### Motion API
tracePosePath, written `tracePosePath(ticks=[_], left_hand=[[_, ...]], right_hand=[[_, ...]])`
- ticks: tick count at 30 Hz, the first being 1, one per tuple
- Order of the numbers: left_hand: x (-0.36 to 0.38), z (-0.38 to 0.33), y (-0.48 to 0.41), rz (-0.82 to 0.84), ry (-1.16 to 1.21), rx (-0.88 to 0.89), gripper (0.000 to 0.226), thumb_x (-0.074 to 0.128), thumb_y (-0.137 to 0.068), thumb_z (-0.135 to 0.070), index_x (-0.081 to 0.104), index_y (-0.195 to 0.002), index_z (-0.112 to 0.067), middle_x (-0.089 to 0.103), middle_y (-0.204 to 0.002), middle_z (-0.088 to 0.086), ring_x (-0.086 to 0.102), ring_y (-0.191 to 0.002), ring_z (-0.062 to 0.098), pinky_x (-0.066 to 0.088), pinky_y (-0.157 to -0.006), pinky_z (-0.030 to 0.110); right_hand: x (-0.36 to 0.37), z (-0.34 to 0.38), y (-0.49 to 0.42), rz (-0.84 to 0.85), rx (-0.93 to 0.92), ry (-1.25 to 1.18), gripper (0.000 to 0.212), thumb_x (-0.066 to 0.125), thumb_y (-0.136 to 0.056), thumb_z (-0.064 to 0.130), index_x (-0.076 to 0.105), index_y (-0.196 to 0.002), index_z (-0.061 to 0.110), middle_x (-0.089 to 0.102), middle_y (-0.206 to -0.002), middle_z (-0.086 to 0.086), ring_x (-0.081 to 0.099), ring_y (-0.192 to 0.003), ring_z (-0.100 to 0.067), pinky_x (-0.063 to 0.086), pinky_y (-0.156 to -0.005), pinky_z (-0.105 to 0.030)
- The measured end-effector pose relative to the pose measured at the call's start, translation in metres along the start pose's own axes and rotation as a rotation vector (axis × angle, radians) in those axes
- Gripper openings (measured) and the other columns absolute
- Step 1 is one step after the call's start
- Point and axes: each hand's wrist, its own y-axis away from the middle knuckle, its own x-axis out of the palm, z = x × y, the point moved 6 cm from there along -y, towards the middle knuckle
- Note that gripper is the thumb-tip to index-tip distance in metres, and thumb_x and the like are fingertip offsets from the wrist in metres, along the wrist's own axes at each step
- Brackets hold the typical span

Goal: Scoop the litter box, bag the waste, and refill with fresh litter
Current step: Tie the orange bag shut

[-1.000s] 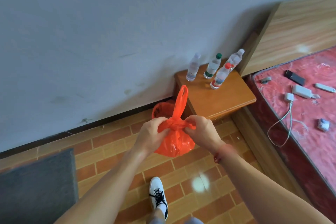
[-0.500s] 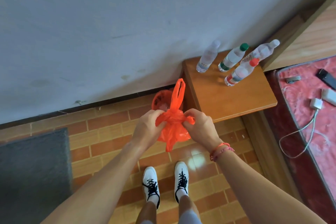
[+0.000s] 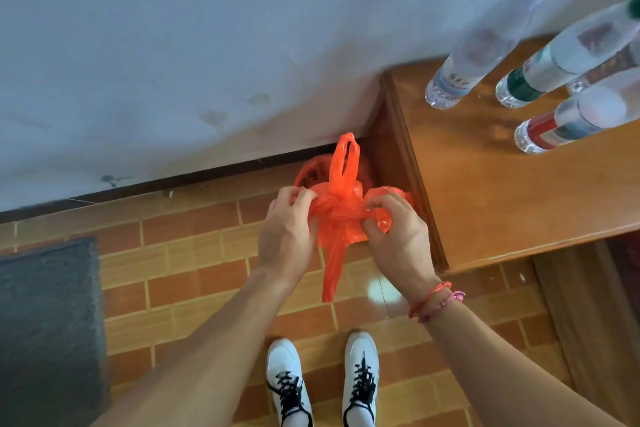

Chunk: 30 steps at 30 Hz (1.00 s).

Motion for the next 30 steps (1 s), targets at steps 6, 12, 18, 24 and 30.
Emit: tracePosePath(ticks=[6, 12, 18, 24, 30], left_hand=[[0.086, 0.067, -0.029, -0.054, 0.155, -0.089, 0.017, 0.053, -0.097, -0.011, 0.062, -0.111, -0.014, 0.060, -0.108, 0.008, 0.059, -0.089, 0.018, 0.049, -0.079, 0.029], [0.148, 0.120, -0.062, -0.103, 0.220, -0.083, 0.023, 0.055, -0.090, 0.001, 0.060, -0.109, -0.012, 0.063, -0.104, 0.005, 0.061, -0.093, 0.018, 0.045, -0.082, 0.021], [0.200, 0.160, -0.075, -0.006, 0.230, -0.130, 0.027, 0.054, -0.088, 0.002, 0.059, -0.111, -0.012, 0.066, -0.107, 0.007, 0.063, -0.099, 0.025, 0.050, -0.088, 0.036], [0.241, 0.185, -0.088, 0.123, 0.056, -0.127, 0.019, 0.056, -0.094, -0.010, 0.065, -0.111, -0.012, 0.064, -0.113, 0.008, 0.060, -0.101, 0.023, 0.042, -0.092, 0.026], [0.257, 0.185, -0.099, 0.123, -0.163, 0.008, 0.024, 0.053, -0.094, -0.010, 0.062, -0.116, -0.008, 0.052, -0.126, 0.017, 0.058, -0.106, 0.036, 0.050, -0.094, 0.046]], right_hand=[[0.082, -0.071, -0.045, -0.007, -0.031, -0.054, 0.017, 0.062, -0.080, 0.005, 0.063, -0.088, 0.020, 0.063, -0.090, 0.011, 0.055, -0.080, -0.003, 0.037, -0.069, -0.006], [0.141, -0.124, -0.083, -0.088, -0.056, -0.140, 0.021, 0.059, -0.082, 0.001, 0.062, -0.095, 0.017, 0.064, -0.097, 0.007, 0.055, -0.089, -0.001, 0.038, -0.080, -0.010], [0.185, -0.169, -0.104, -0.059, 0.026, -0.043, 0.021, 0.060, -0.083, 0.006, 0.064, -0.098, 0.020, 0.068, -0.093, 0.007, 0.055, -0.079, -0.006, 0.041, -0.076, -0.019], [0.216, -0.203, -0.127, 0.033, 0.143, 0.119, 0.025, 0.059, -0.086, 0.009, 0.069, -0.102, 0.026, 0.072, -0.104, 0.003, 0.066, -0.096, -0.022, 0.050, -0.089, -0.028], [0.242, -0.225, -0.146, 0.171, 0.193, 0.374, 0.024, 0.058, -0.087, 0.016, 0.075, -0.103, 0.020, 0.073, -0.105, -0.009, 0.065, -0.104, -0.030, 0.051, -0.085, -0.027]])
